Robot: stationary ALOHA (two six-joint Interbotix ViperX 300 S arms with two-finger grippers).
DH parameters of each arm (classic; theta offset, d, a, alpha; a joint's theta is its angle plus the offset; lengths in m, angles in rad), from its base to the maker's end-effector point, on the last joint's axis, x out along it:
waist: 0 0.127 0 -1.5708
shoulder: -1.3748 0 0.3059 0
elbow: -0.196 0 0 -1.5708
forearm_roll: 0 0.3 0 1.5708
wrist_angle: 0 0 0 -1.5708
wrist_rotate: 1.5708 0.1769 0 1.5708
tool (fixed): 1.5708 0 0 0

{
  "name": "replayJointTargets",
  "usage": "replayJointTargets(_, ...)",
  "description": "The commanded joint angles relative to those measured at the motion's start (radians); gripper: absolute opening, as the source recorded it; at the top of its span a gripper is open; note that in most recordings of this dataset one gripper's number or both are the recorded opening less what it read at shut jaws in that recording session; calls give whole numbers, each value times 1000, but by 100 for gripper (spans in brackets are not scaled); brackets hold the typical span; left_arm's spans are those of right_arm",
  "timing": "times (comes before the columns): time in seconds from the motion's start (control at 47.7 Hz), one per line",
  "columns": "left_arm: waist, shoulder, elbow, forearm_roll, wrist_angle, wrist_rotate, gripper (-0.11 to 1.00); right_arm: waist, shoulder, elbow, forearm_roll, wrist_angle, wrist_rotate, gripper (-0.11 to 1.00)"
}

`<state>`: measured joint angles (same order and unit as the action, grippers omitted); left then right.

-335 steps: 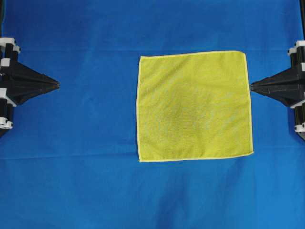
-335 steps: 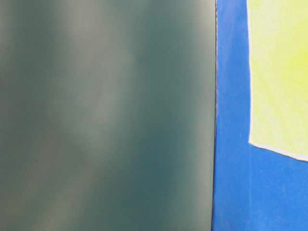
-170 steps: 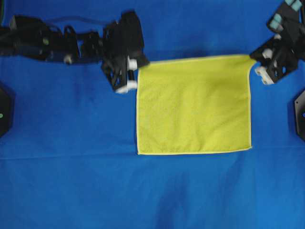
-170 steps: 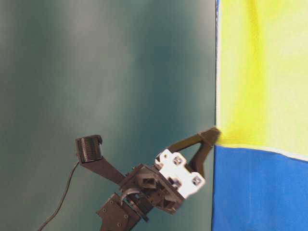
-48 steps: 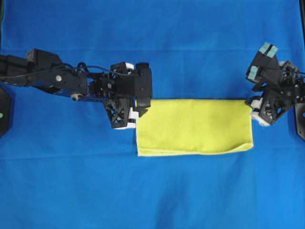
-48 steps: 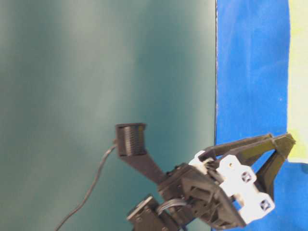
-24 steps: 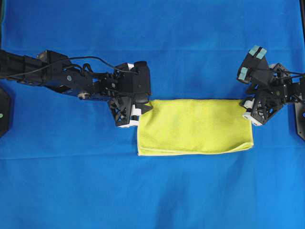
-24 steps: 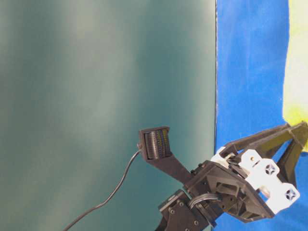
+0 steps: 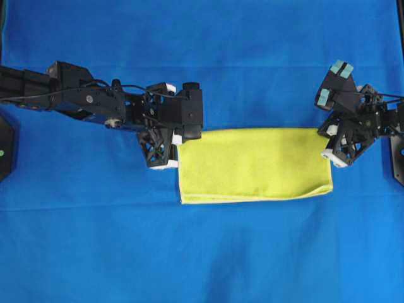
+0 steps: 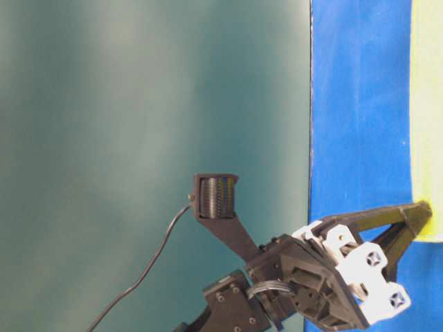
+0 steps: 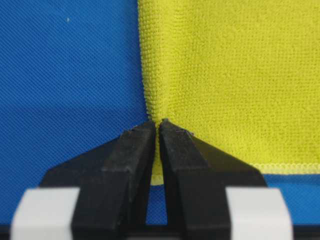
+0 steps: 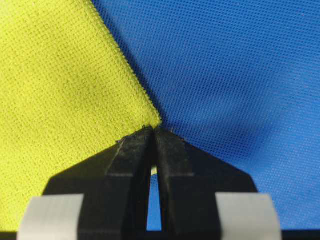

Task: Fold the yellow towel.

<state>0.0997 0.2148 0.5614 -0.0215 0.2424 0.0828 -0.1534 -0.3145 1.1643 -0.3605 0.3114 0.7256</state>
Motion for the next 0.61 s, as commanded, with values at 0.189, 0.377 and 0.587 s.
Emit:
replayJointTargets(0.189,3,-64,-51,0,41,0,3,-3,-89,-11,-2,66,0,2)
replayJointTargets(0.377,0,-144,-104,0,150,-14,3,-2,-222,-41,0,189,-2,2)
replayJointTargets(0.587,-44,-218,-156,0,212,-18,3,5,-397,-66,0,273,-2,2)
